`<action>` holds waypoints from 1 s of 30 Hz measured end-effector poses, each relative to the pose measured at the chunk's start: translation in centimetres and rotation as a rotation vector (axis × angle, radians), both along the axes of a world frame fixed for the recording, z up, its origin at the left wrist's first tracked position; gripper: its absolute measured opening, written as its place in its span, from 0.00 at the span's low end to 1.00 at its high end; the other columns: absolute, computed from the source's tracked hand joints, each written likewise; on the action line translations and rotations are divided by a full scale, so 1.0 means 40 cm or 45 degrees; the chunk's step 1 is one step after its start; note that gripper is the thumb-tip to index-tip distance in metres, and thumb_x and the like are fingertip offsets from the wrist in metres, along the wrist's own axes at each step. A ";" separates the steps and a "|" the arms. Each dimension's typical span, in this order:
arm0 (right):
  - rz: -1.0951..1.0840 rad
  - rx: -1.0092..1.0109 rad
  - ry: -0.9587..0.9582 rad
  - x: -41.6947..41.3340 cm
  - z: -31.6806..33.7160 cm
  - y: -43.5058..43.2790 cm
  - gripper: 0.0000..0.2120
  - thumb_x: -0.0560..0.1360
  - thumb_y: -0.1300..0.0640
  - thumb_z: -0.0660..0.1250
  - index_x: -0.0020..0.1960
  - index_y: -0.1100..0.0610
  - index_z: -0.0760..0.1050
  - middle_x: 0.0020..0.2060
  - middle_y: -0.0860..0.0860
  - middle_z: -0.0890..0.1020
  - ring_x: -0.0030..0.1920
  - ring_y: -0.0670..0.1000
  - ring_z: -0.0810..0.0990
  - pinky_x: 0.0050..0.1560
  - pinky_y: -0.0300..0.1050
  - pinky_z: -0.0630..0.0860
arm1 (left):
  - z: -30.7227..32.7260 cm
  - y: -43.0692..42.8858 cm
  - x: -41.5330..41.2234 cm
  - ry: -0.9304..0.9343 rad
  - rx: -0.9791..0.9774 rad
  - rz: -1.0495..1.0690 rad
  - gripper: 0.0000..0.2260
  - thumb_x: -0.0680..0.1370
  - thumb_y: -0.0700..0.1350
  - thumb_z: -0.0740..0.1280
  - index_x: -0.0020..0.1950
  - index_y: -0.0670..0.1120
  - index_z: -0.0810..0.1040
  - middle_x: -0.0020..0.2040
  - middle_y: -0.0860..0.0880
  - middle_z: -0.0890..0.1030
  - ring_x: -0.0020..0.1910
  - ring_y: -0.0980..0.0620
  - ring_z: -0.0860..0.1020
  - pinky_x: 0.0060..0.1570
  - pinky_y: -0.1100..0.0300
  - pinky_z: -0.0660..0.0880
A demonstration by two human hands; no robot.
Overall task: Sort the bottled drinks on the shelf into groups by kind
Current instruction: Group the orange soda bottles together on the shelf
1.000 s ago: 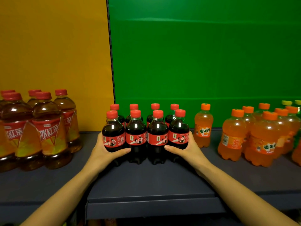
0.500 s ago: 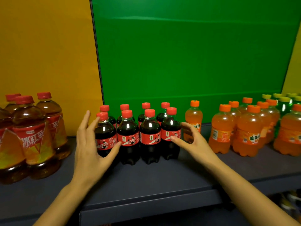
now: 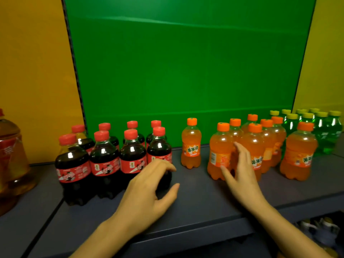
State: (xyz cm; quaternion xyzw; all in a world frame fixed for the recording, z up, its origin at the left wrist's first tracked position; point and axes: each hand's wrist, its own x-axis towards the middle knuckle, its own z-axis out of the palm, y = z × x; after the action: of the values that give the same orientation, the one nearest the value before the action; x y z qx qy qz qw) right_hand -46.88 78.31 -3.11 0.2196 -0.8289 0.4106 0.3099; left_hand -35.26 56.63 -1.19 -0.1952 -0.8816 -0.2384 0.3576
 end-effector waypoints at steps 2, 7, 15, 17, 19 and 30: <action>0.048 0.024 -0.099 -0.014 -0.017 0.006 0.35 0.74 0.63 0.67 0.74 0.62 0.51 0.72 0.58 0.61 0.72 0.50 0.59 0.67 0.32 0.51 | -0.007 0.056 -0.041 -0.096 0.059 -0.007 0.12 0.73 0.57 0.62 0.55 0.59 0.67 0.51 0.64 0.70 0.52 0.64 0.71 0.49 0.70 0.69; 0.120 0.174 -0.184 -0.048 -0.031 0.020 0.36 0.75 0.59 0.65 0.75 0.61 0.47 0.72 0.57 0.59 0.73 0.54 0.57 0.68 0.36 0.51 | -0.024 0.145 -0.195 -0.263 0.290 0.100 0.24 0.75 0.44 0.67 0.68 0.47 0.61 0.61 0.54 0.65 0.60 0.60 0.66 0.60 0.69 0.64; 0.523 0.038 -0.560 -0.112 -0.017 0.013 0.30 0.72 0.57 0.70 0.64 0.54 0.55 0.63 0.51 0.70 0.62 0.47 0.72 0.65 0.44 0.69 | -0.027 0.182 -0.393 -0.456 1.066 0.207 0.27 0.72 0.38 0.68 0.67 0.44 0.58 0.62 0.45 0.72 0.58 0.50 0.73 0.62 0.51 0.70; 0.585 0.045 -0.601 -0.122 -0.017 0.004 0.31 0.73 0.58 0.69 0.67 0.57 0.54 0.62 0.49 0.69 0.60 0.44 0.69 0.61 0.36 0.65 | -0.024 0.186 -0.399 -0.480 1.149 0.193 0.26 0.73 0.36 0.67 0.68 0.43 0.59 0.58 0.47 0.72 0.55 0.52 0.72 0.58 0.56 0.71; 0.585 0.050 -0.610 -0.135 -0.020 -0.006 0.31 0.73 0.55 0.69 0.68 0.57 0.56 0.63 0.51 0.67 0.61 0.45 0.67 0.60 0.35 0.63 | -0.031 0.185 -0.397 -0.509 1.135 0.188 0.26 0.73 0.37 0.69 0.68 0.42 0.62 0.58 0.47 0.73 0.54 0.53 0.72 0.53 0.59 0.70; 0.458 -0.185 -0.729 -0.181 -0.026 -0.067 0.35 0.72 0.57 0.70 0.69 0.62 0.51 0.67 0.58 0.66 0.67 0.56 0.67 0.67 0.49 0.66 | -0.057 0.170 -0.387 -0.435 0.926 0.321 0.25 0.75 0.41 0.67 0.68 0.41 0.60 0.63 0.43 0.74 0.60 0.49 0.74 0.62 0.52 0.71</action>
State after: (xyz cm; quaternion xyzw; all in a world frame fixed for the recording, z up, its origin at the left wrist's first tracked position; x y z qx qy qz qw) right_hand -54.11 75.63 -4.16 0.2154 -0.7990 0.5615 0.0025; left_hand -50.76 63.41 -3.49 0.0955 -0.8036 -0.5173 0.2784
